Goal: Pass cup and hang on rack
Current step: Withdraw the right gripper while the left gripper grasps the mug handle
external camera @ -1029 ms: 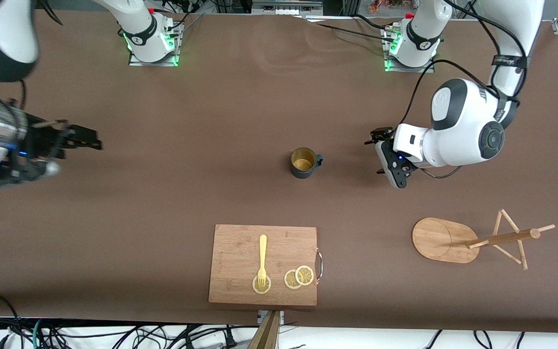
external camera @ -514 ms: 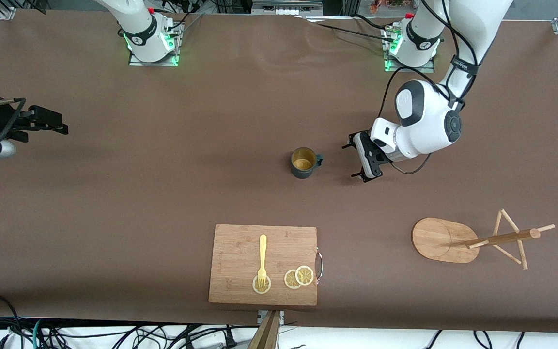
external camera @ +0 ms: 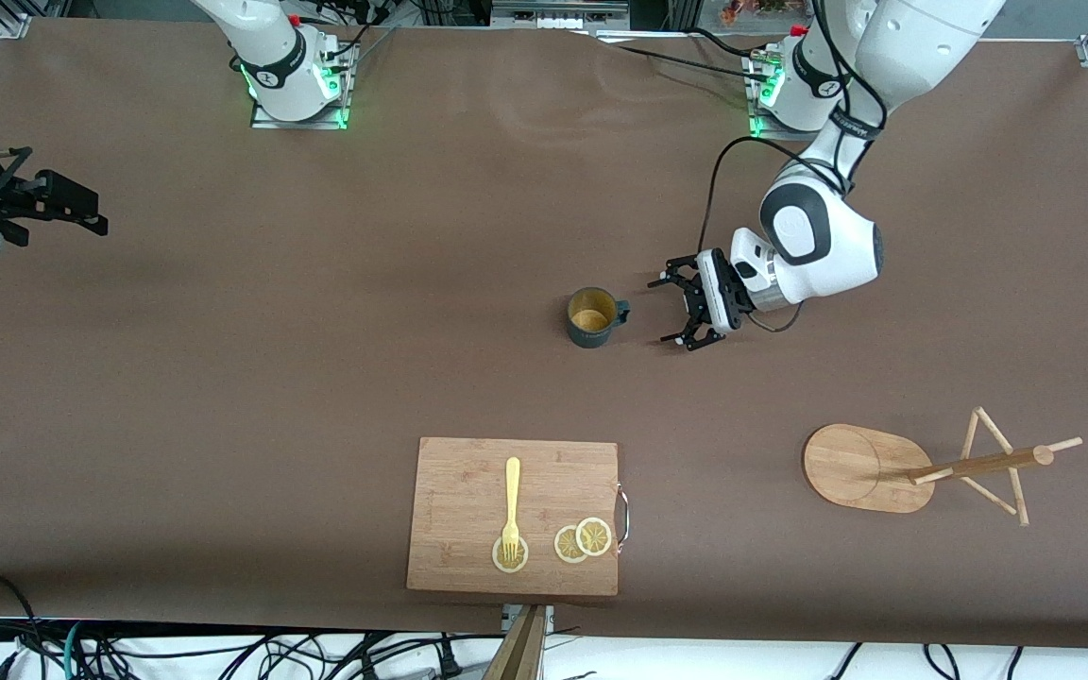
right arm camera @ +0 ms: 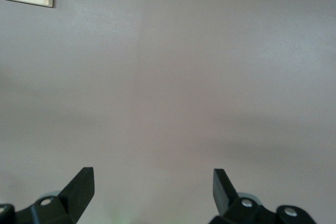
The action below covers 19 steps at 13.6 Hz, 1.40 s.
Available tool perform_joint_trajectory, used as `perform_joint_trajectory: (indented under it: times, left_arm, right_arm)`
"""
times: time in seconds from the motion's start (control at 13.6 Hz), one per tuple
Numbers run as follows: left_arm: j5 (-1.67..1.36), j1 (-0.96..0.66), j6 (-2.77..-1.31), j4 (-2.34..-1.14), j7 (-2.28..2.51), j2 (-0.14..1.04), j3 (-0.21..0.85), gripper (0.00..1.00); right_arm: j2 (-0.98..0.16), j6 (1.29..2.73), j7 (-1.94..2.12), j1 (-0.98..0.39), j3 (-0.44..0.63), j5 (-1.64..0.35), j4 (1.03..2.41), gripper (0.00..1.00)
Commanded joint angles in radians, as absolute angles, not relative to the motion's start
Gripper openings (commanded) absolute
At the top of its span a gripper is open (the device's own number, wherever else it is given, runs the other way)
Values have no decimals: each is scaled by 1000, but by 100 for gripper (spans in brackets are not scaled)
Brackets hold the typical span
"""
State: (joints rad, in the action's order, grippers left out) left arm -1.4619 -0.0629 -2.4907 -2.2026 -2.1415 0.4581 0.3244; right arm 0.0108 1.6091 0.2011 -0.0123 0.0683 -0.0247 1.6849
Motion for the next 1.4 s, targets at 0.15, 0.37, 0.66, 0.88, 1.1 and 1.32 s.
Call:
perform_joint_trajectory:
  times: [0.15,0.37,0.66,0.88,1.1,1.32]
  left_arm:
    - [-1666,-60,-2500,-2194,-2370,525,330,100]
    - [-1784,-89,-2499,-2184,-2480,546,331,100]
    - [-1810,-103,-2500,-2166,-2529,569,339,100]
    - [-1816,-113,-2500,-2166,-2530,569,354,100]
    - [-1870,-117,-2508,-2166,-2531,569,382,100]
    - [-1868,-121,-2511,-2164,-2534,568,380,88]
  right_arm:
    - [5,1601,199,3,40,3,1668,100]
    - [5,1601,196,5,41,78,1661,100]
    - [-32,1600,199,14,106,19,1646,100]
    - [-28,1604,193,11,158,-55,1631,100]
    - [-28,1606,193,9,156,-54,1626,100]
    - [-28,1598,209,9,155,-51,1626,100]
